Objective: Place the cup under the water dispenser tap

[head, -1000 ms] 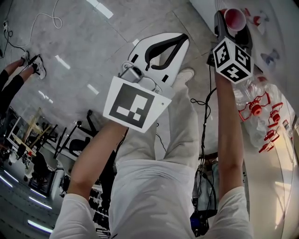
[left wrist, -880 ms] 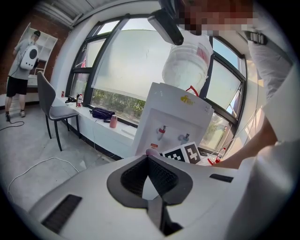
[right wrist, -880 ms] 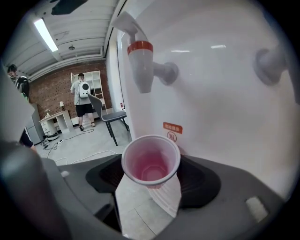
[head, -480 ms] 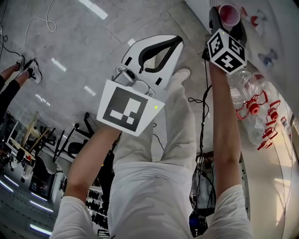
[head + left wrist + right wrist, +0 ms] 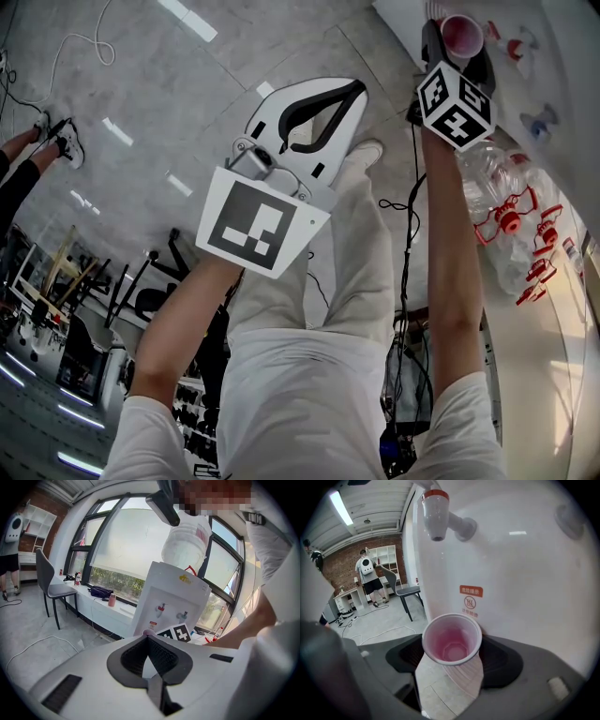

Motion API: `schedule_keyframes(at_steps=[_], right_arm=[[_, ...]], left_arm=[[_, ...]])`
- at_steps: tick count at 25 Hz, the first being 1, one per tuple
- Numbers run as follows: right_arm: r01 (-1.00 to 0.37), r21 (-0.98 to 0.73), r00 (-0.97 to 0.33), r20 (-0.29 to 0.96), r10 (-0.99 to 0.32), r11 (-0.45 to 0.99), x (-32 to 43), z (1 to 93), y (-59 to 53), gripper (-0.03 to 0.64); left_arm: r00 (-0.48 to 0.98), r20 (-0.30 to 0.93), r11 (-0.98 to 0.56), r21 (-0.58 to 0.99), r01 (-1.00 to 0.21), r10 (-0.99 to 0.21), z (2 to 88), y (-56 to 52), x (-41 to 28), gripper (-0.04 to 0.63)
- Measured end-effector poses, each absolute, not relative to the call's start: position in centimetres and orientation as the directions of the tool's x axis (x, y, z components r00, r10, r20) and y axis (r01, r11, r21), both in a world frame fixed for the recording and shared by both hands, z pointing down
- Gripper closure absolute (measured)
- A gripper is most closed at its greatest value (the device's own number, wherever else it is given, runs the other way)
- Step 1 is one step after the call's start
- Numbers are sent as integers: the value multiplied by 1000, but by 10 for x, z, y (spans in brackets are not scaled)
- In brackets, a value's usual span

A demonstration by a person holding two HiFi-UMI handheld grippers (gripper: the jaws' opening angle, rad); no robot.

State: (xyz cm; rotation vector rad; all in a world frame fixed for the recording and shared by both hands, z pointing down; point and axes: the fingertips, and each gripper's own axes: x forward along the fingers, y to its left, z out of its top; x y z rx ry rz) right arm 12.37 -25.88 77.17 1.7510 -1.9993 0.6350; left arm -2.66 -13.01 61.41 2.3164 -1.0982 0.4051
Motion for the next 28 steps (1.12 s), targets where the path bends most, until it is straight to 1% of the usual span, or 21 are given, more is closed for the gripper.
schedule_keyframes(at_steps=[13,18,28], right_arm=[[-995,-50,-102,579,-809,89,126,771,-255,244],[-995,-68,-102,589,-802,76,126,775,-252,207],[-996,-74,-91,591,-802,59,127,770,-241,207]], left_arm=[[625,475,-525,340,-780,-620,612,-124,-30,589],[626,479,-528,339,-778,-616,613,-122,-27,589],[630,472,-535,335,-775,-617,606,-117,-25,589]])
